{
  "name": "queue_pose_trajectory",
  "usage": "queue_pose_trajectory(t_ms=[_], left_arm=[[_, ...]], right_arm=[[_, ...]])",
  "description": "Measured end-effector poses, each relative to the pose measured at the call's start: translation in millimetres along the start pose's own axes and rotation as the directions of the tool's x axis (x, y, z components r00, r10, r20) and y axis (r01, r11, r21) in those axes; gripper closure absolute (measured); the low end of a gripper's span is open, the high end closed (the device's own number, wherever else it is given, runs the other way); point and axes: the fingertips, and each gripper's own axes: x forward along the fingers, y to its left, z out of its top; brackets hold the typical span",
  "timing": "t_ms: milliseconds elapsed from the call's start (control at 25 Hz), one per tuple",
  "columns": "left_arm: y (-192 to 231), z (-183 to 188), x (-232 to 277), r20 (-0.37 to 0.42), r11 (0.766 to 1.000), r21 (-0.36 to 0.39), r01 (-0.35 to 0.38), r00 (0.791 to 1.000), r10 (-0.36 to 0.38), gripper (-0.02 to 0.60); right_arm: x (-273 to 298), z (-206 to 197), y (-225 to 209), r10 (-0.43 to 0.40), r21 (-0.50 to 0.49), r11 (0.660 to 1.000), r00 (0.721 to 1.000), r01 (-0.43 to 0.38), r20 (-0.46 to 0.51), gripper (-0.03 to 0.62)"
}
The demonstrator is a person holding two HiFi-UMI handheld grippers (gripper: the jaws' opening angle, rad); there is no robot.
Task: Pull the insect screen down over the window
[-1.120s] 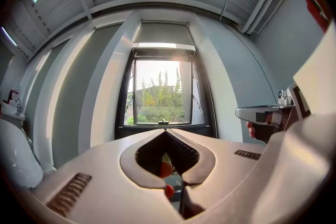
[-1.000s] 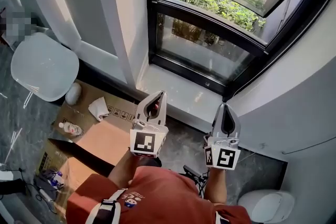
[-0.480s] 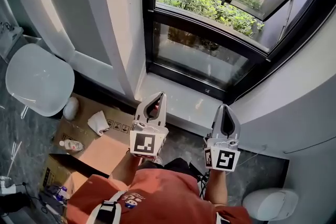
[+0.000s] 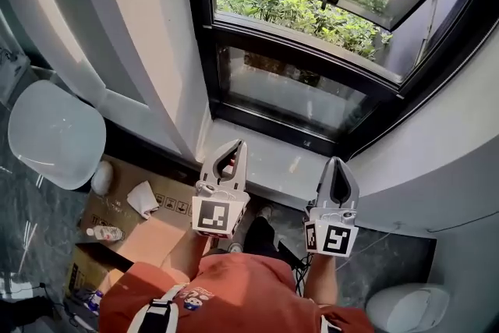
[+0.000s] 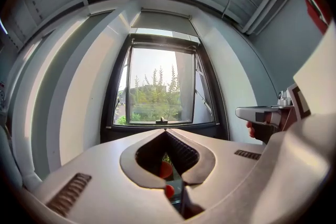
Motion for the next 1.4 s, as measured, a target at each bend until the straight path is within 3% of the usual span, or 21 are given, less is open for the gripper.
queue_pose_trajectory(t_ms=[520, 880, 1160, 1400], left_arm=[[-13.1, 13.7, 139.2, -0.013, 0.997, 0.076, 0.014, 1.000, -0.013, 0.577], [-30.0, 15.7, 218.4, 0.004, 0.997, 0.075, 0.029, 1.000, -0.029, 0.577], [-19.1, 14.1, 247.9, 0.004, 0.998, 0.057, 0.018, 1.000, -0.018, 0.577], [-13.5, 17.0, 268.8, 0.025, 0.997, 0.041, 0.069, 0.997, -0.070, 0.577]], right_arm=[[96.7, -18.5, -94.9, -0.051, 0.053, 0.997, 0.997, 0.048, 0.057, 0.585], [147.1, -22.6, -148.9, -0.054, 0.041, 0.998, 0.994, 0.050, 0.090, 0.585], [176.9, -31.2, -156.9, -0.032, 0.007, 0.999, 0.997, 0.032, 0.070, 0.585], [195.1, -25.5, -156.9, -0.032, -0.001, 0.999, 0.995, 0.032, 0.098, 0.585]])
